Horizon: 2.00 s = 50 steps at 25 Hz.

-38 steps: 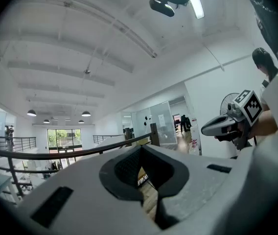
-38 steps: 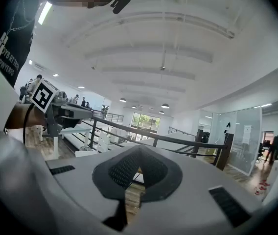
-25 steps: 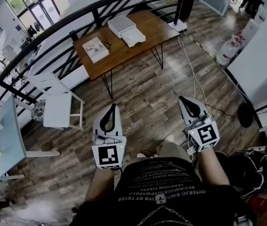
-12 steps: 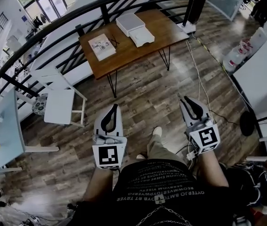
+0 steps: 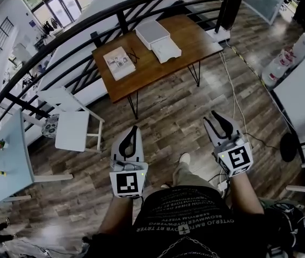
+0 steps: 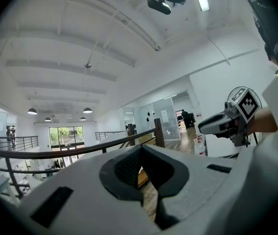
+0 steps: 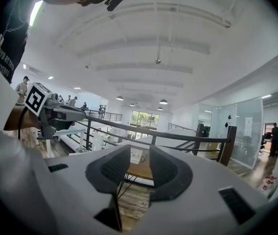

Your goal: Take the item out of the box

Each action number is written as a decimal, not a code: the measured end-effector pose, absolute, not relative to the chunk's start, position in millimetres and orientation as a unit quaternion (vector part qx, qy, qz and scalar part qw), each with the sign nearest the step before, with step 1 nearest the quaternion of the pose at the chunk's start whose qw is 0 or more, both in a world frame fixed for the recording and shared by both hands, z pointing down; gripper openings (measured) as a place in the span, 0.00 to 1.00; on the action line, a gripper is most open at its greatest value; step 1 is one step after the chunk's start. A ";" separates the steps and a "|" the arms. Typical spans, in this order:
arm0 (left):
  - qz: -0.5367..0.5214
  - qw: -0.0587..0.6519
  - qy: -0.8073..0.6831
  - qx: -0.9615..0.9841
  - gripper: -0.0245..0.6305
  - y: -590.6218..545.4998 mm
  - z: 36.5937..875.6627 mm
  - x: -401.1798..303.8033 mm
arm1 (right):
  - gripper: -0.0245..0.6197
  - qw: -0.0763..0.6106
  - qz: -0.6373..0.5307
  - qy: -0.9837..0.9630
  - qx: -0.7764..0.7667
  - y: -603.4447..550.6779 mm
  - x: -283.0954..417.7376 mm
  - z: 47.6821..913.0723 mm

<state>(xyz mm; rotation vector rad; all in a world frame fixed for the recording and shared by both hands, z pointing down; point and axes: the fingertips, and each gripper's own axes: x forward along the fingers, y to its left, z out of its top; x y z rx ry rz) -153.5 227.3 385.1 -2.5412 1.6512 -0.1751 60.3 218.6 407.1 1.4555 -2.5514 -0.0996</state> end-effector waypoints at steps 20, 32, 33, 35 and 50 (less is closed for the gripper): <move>-0.070 0.061 0.525 -0.846 0.04 109.7 377.5 -61.3 | 0.24 0.102 -0.008 -0.861 0.498 116.5 142.2 420.9; -0.084 0.028 0.518 -0.851 0.04 65.8 383.3 -17.8 | 0.24 0.092 0.009 -0.866 0.492 71.6 187.1 423.5; -0.082 0.023 0.521 -0.850 0.04 62.2 383.5 -16.3 | 0.24 0.095 0.010 -0.869 0.486 68.1 188.5 425.4; -0.078 0.018 0.526 -0.847 0.04 56.8 383.0 -12.3 | 0.24 0.103 0.014 -0.875 0.472 61.8 191.0 432.7; -0.083 0.018 0.563 -0.822 0.04 66.4 382.0 -36.9 | 0.24 0.095 0.015 -0.891 0.443 47.3 173.2 443.5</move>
